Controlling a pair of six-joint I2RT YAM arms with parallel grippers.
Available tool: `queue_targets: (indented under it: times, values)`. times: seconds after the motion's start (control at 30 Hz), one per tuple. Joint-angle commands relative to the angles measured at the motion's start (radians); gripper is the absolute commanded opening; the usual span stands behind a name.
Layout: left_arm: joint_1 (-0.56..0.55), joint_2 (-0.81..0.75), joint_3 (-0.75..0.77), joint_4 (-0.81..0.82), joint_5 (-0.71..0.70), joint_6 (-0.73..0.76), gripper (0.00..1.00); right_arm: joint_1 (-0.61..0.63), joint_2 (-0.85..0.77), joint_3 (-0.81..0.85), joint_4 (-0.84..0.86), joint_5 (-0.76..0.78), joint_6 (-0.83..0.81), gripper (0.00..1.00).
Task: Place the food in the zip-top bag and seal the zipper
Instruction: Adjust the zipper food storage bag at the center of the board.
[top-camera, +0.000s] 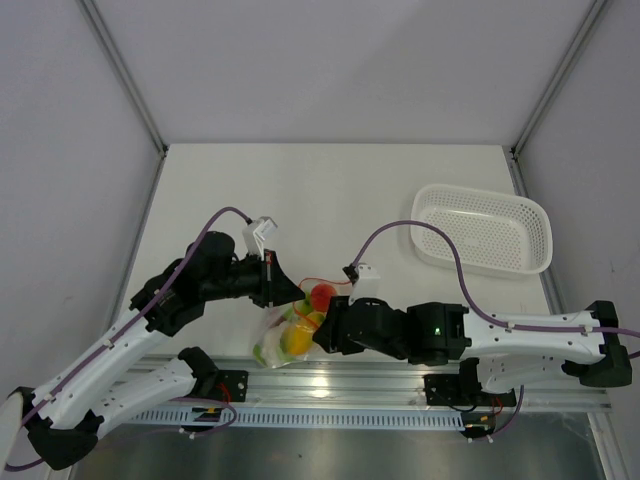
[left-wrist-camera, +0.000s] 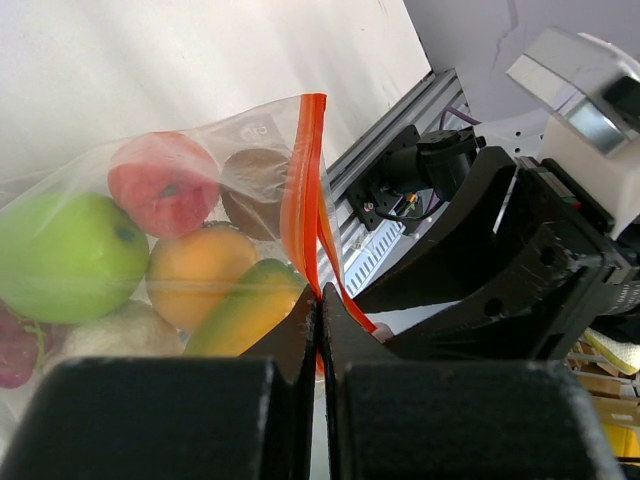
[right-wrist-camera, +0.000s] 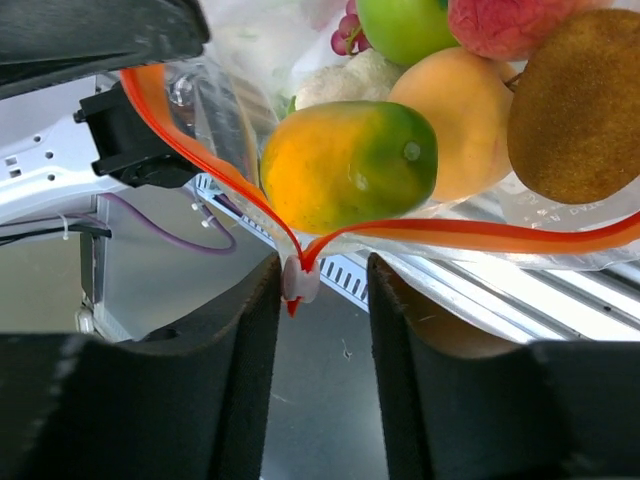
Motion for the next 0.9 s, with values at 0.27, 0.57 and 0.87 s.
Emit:
queue_targets:
  times: [0.27, 0.57, 0.87]
  values:
    - [0.006, -0.006, 0.049, 0.046, 0.031, 0.009, 0.0, 0.004, -0.009, -0.016, 0.082, 0.069, 0.098, 0.32]
    - [0.006, -0.008, 0.038, 0.05, 0.039, 0.006, 0.0, -0.019, 0.002, -0.021, 0.11, 0.067, 0.109, 0.31]
    - [0.006, -0.017, 0.036, 0.045, 0.031, 0.009, 0.01, -0.041, 0.045, -0.013, 0.091, 0.052, 0.106, 0.05]
